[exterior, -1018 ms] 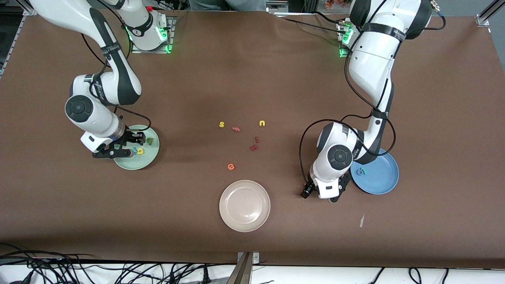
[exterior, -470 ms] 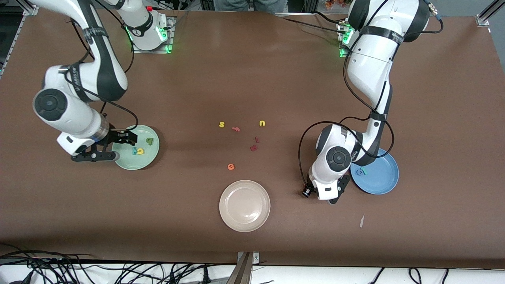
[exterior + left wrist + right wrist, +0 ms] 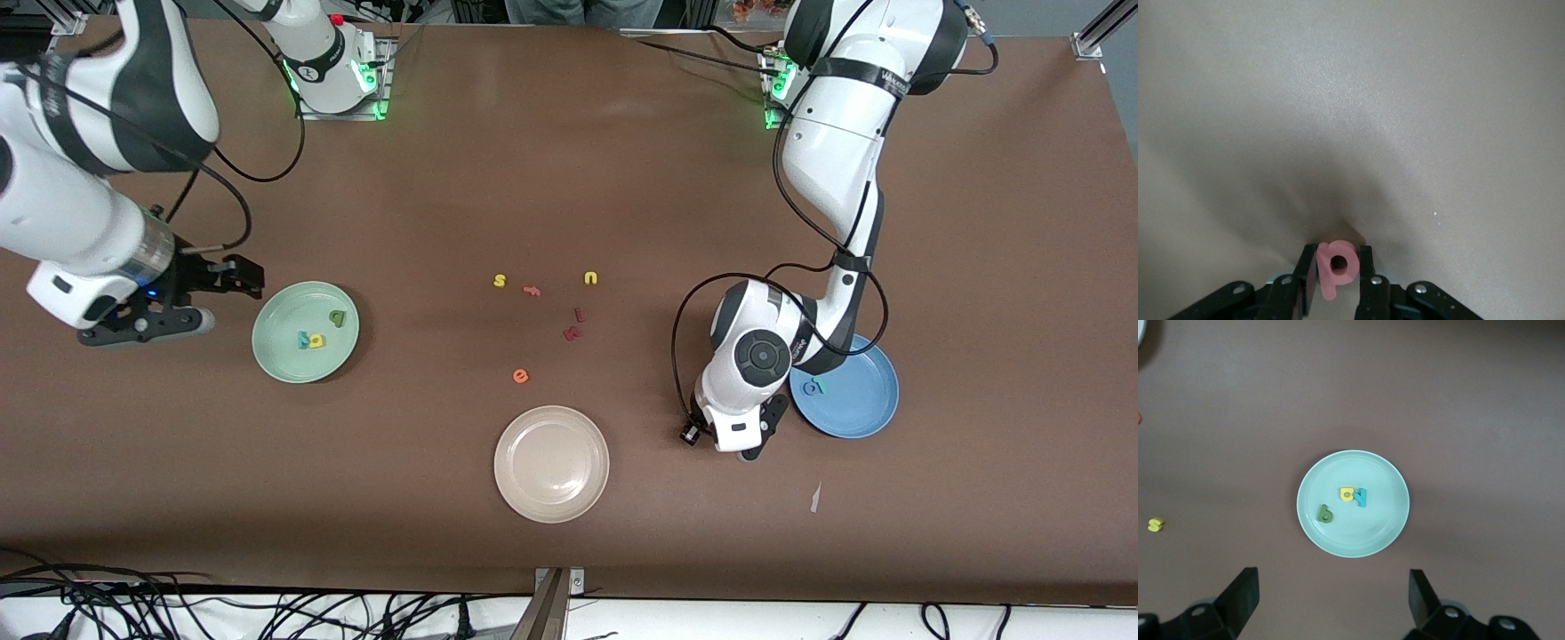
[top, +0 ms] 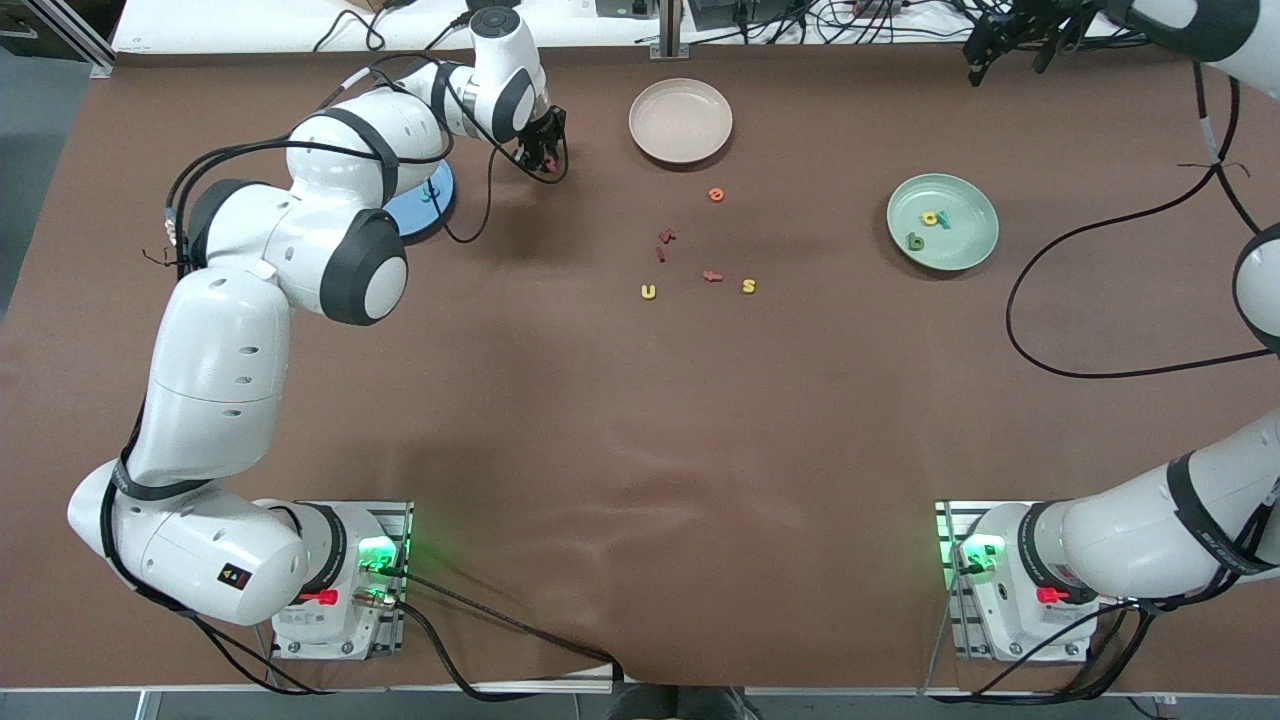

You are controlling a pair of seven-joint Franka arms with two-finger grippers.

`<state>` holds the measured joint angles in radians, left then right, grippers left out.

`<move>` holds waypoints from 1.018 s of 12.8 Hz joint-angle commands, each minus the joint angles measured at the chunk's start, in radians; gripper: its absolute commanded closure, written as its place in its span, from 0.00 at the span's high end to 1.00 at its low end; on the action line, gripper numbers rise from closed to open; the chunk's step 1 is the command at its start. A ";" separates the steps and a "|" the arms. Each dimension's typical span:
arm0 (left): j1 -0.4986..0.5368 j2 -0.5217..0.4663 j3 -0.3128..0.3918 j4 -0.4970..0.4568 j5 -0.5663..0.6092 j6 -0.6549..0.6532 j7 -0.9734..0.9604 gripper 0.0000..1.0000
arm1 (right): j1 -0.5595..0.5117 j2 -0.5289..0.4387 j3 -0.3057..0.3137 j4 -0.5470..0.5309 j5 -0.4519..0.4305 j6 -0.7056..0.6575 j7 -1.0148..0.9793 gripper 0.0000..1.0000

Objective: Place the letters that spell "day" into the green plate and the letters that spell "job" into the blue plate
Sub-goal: 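Return the right arm to rest while the left gripper lifts pink p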

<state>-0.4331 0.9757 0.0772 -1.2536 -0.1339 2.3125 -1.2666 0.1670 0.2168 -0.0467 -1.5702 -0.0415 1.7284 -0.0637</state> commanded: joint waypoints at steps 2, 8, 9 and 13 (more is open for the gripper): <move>0.001 0.029 0.009 0.025 -0.006 -0.005 0.044 0.00 | -0.014 -0.105 -0.002 0.007 0.023 -0.099 -0.053 0.99; 0.048 -0.074 0.012 0.010 -0.003 -0.235 0.254 0.00 | -0.012 -0.108 -0.004 -0.022 0.022 -0.080 -0.051 1.00; 0.054 -0.093 0.013 0.008 -0.001 -0.301 0.298 0.00 | -0.012 -0.109 -0.004 -0.016 0.022 -0.075 -0.053 1.00; 0.085 -0.244 0.015 -0.179 0.074 -0.332 0.433 0.00 | -0.012 -0.103 -0.015 0.015 0.022 -0.075 -0.045 1.00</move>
<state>-0.3518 0.8454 0.0938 -1.2779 -0.0914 1.9626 -0.9048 0.1599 0.1181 -0.0572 -1.5661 -0.0382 1.6522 -0.0932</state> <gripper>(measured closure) 0.709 0.000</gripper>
